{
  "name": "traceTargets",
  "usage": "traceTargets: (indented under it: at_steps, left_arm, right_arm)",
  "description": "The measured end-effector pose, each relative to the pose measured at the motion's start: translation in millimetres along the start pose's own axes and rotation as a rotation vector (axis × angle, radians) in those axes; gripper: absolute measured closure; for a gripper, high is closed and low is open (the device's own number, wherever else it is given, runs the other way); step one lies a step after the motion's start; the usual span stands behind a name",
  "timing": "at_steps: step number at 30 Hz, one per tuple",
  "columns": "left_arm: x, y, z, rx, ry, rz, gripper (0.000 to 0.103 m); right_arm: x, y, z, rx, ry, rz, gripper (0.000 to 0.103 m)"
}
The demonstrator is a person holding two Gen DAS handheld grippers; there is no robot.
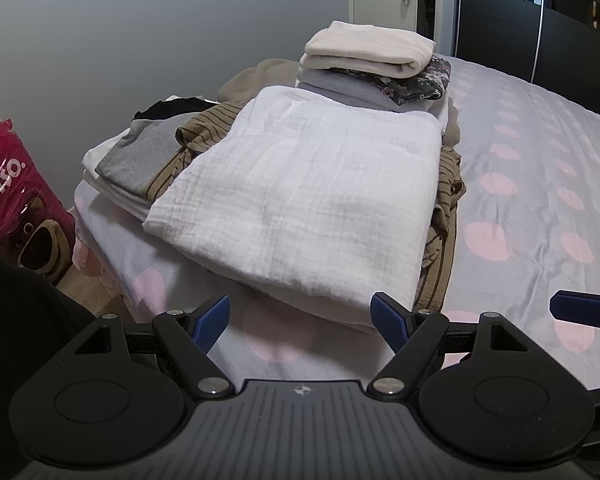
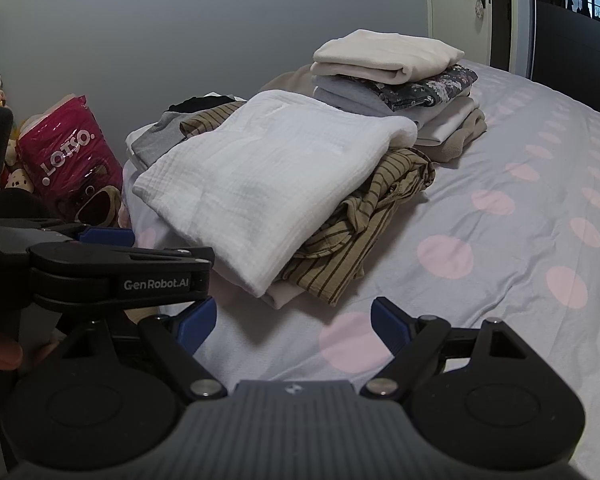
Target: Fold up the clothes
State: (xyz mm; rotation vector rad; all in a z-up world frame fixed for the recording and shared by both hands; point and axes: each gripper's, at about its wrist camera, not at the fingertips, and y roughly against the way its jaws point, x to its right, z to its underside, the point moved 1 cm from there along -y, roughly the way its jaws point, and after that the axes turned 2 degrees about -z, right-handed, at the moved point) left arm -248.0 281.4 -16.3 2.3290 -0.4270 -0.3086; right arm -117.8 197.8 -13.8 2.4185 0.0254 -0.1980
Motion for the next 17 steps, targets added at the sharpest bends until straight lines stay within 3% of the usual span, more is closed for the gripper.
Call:
traceTargets:
  at_steps: [17]
  left_arm:
    - [4.3,3.3,-0.7,0.025,-0.022,-0.008,0.026]
  right_arm:
    - [1.4,0.4,0.1,0.001,-0.008,-0.005,0.017]
